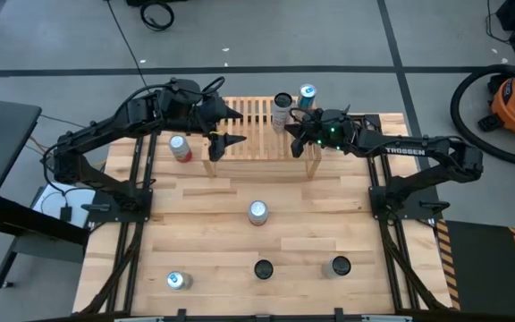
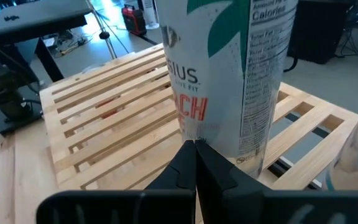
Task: Place canned beverage on shelf
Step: Put the left white pink soda can on the shelf
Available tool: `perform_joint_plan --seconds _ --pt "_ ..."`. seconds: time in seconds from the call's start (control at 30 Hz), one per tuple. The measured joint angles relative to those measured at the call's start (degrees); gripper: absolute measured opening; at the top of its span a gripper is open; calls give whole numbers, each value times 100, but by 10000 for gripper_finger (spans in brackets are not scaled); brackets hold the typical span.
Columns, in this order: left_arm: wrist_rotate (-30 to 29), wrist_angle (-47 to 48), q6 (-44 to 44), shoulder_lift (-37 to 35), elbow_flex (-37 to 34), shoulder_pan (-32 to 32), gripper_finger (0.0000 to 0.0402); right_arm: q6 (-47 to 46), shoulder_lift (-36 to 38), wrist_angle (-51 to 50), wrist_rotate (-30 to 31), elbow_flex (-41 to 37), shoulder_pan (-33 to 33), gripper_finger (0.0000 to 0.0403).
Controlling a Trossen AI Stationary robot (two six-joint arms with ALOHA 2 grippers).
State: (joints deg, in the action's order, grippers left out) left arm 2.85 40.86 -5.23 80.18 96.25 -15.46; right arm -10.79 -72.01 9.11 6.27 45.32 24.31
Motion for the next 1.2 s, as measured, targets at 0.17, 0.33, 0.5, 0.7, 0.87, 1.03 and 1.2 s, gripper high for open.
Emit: perform_joint_plan --seconds 0.17,0.33,0.5,0.7,0.87,1.03,1.2 --pt "0 -13 0 0 0 0 314 0 -2 57 0 0 55 5" --pt "1 -20 -5 0 0 0 314 0 -2 83 142 0 64 5" --pt "0 -20 -4 0 0 0 314 -23 -2 140 145 0 64 5" --pt "1 -20 -2 0 0 0 314 -218 -2 164 -238 0 -35 5" --pt "2 -20 -2 0 0 0 314 -258 -4 161 -231 0 -176 5" --pt "2 -20 -2 0 0 1 314 -249 -4 161 90 0 -266 5" --pt "0 -20 -2 0 0 0 314 -316 -264 329 179 0 -329 5"
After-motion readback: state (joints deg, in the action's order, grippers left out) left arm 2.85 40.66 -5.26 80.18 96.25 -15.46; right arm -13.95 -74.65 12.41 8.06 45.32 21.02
